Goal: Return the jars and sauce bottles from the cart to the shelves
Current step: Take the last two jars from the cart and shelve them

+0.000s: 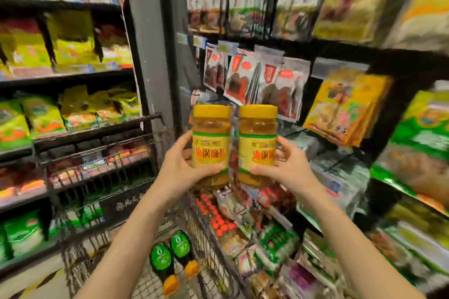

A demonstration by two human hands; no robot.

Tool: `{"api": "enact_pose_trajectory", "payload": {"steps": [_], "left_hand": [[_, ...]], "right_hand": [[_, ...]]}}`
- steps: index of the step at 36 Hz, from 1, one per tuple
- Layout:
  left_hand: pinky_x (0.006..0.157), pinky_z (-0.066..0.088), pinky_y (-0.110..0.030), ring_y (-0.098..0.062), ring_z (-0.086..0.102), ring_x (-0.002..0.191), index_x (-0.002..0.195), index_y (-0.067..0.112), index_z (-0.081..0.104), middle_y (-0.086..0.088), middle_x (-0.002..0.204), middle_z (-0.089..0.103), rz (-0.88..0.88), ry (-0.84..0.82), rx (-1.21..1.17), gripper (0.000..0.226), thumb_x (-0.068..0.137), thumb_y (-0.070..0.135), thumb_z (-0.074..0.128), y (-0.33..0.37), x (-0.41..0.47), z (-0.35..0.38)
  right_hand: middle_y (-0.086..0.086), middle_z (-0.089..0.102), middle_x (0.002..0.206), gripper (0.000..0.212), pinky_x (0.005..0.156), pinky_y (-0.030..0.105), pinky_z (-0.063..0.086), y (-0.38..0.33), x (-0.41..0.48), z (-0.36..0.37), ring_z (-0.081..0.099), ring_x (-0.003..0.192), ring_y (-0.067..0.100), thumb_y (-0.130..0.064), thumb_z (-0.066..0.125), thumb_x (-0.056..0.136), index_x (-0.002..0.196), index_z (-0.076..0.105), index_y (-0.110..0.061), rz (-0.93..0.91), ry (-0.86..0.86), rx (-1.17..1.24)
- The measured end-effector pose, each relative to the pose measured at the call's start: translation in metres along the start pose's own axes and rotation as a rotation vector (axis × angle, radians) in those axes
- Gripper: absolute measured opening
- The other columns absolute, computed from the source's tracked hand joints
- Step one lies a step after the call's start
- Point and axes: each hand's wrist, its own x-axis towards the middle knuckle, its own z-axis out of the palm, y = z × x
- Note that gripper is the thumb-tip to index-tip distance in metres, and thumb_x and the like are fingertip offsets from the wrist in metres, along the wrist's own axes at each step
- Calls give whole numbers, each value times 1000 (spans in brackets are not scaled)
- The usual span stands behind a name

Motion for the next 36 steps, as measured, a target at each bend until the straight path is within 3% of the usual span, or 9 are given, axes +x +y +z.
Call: {"api": "enact_pose_trajectory", "payload": {"steps": [3, 6, 10, 12, 15, 21, 27, 32, 36], "left_hand": [[69, 57, -19, 3, 68, 75, 126, 27, 40, 6, 96, 66, 70, -107, -37, 81, 62, -3, 79, 16, -4, 11], [75, 57, -23, -1, 68, 80, 130, 20, 40, 1, 100, 67, 109, -211, -72, 89, 56, -1, 85, 29, -11, 21], [86, 55, -38, -17, 67, 98, 139, 16, 35, -6, 114, 66, 154, -353, -92, 107, 46, 22, 87, 47, -29, 38], [79, 57, -30, -12, 68, 93, 133, 23, 38, 1, 108, 67, 177, -424, -110, 91, 54, 18, 82, 58, -40, 50], [73, 57, -20, -1, 67, 87, 127, 28, 40, 9, 106, 65, 223, -546, -157, 79, 62, 8, 80, 77, -60, 71], [63, 53, -12, 8, 66, 77, 140, 18, 33, 12, 96, 65, 273, -751, -253, 91, 64, 3, 79, 116, -113, 118], [68, 55, -15, 8, 65, 81, 138, 21, 35, 18, 96, 61, 339, -944, -321, 89, 63, 3, 80, 151, -173, 168], [65, 53, -10, 15, 63, 76, 136, 23, 35, 17, 94, 61, 376, -1083, -373, 90, 61, 2, 81, 177, -230, 215], [77, 56, -18, 0, 65, 96, 135, 19, 39, 8, 109, 64, 397, -1201, -399, 95, 52, 17, 84, 195, -279, 247]], "right_hand": [[-10, 65, 96, 67, 73, 17, 56, -18, -30, -12, 66, 82, -3, -4, 85, 55, 109, 54, -27, -43, 157, -62], [2, 67, 111, 90, 90, 35, 54, -34, -67, -20, 65, 99, 14, -16, 89, 47, 128, 49, -11, -52, 310, -99], [-3, 67, 102, 70, 75, 15, 55, -52, -123, -30, 65, 87, 1, -7, 87, 55, 116, 54, -18, -68, 461, -184], [0, 68, 105, 68, 79, 22, 55, -59, -153, -36, 66, 92, 8, -10, 87, 54, 113, 55, -22, -66, 537, -221], [5, 67, 113, 85, 88, 34, 55, -72, -201, -45, 66, 101, 15, -15, 89, 51, 127, 51, -9, -65, 649, -260], [-17, 66, 98, 70, 76, 15, 55, -100, -293, -63, 65, 90, -1, -14, 88, 53, 101, 49, -46, -63, 843, -351], [-5, 63, 114, 93, 82, 14, 52, -126, -383, -78, 60, 107, 9, -18, 88, 54, 135, 44, -18, -33, 1078, -419], [-13, 65, 97, 80, 73, 11, 54, -145, -459, -89, 64, 92, 2, -19, 88, 51, 118, 46, -33, -21, 1243, -483], [-6, 70, 101, 71, 79, 25, 57, -154, -522, -100, 68, 95, 11, -30, 85, 44, 109, 56, -31, -6, 1338, -502]]}}
